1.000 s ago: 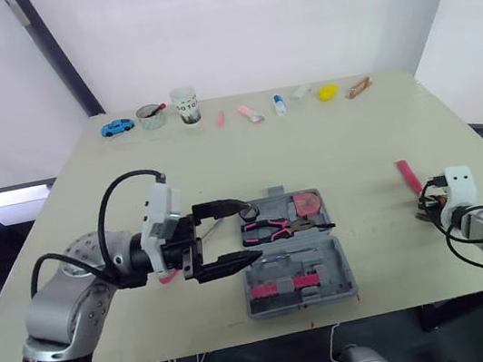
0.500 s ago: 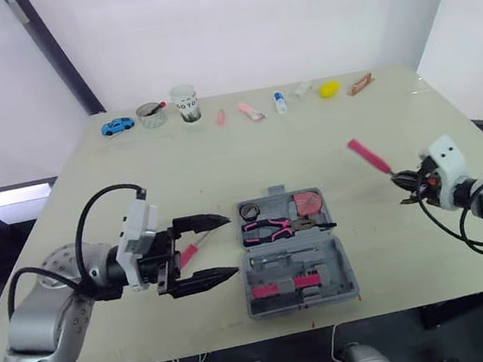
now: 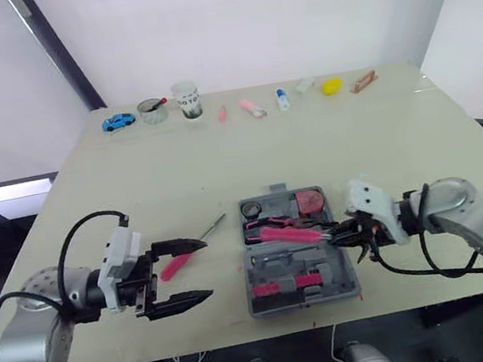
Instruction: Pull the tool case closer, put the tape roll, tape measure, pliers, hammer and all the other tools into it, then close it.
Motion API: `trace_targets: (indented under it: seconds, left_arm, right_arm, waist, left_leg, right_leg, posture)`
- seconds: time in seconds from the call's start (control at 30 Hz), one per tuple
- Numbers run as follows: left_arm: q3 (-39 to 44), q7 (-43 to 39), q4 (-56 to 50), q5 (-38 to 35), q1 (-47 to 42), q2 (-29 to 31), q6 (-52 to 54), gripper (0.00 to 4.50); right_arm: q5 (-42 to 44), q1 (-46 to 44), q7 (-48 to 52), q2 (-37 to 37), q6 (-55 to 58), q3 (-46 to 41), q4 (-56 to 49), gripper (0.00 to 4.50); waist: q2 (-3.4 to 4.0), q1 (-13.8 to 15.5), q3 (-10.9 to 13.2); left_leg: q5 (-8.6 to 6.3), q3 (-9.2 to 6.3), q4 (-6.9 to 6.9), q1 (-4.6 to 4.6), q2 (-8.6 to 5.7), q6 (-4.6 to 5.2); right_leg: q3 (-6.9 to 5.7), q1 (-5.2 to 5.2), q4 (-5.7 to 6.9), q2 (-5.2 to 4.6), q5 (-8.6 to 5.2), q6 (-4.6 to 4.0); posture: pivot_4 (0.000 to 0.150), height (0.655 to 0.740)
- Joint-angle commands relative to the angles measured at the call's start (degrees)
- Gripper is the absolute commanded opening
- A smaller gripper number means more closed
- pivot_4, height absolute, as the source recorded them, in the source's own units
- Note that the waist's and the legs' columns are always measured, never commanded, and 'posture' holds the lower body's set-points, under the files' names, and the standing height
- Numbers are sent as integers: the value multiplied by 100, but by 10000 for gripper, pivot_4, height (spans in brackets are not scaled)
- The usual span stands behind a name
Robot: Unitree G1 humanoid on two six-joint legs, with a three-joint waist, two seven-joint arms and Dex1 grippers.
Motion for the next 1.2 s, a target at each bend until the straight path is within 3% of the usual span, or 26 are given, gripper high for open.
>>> trace_targets:
  seconds: [0.03,0.43,0.7,1.2]
  left_arm:
    - [142,-328,362,215,84,168,-477,45000]
    - [95,-468,772,360,118,232,-879,45000]
    - [142,-432,651,288,111,276,-777,45000]
    - [115,-426,704,296,47,248,-787,45000]
  right_arm:
    - [-374,-424,150,40,29,673,-311,166]
    - [-1722,-1280,225,690,-417,2192,510,166]
    - [-2053,-1310,335,894,-706,2174,974,166]
    - [-2150,-1221,589,798,-609,1961,889,166]
  waist:
    - [0,4,0]
    - [-6,-7,-3]
    - [-6,-12,-4]
    - [-6,-18,-4]
  left_leg:
    - [0,0,0,-3,0,0]
    - [0,5,2,-7,1,0]
    - [1,4,3,-4,1,0]
    - [1,5,3,-4,1,0]
  right_leg:
    - [-2,-1,-1,0,0,0]
    - [-3,-9,6,-2,0,-1]
    - [-4,-9,11,-1,1,-1]
    - [-5,-9,11,-1,1,-1]
  posture:
    - [1500,7400]
    - [1500,7400]
    - [1500,7400]
    - [1500,7400]
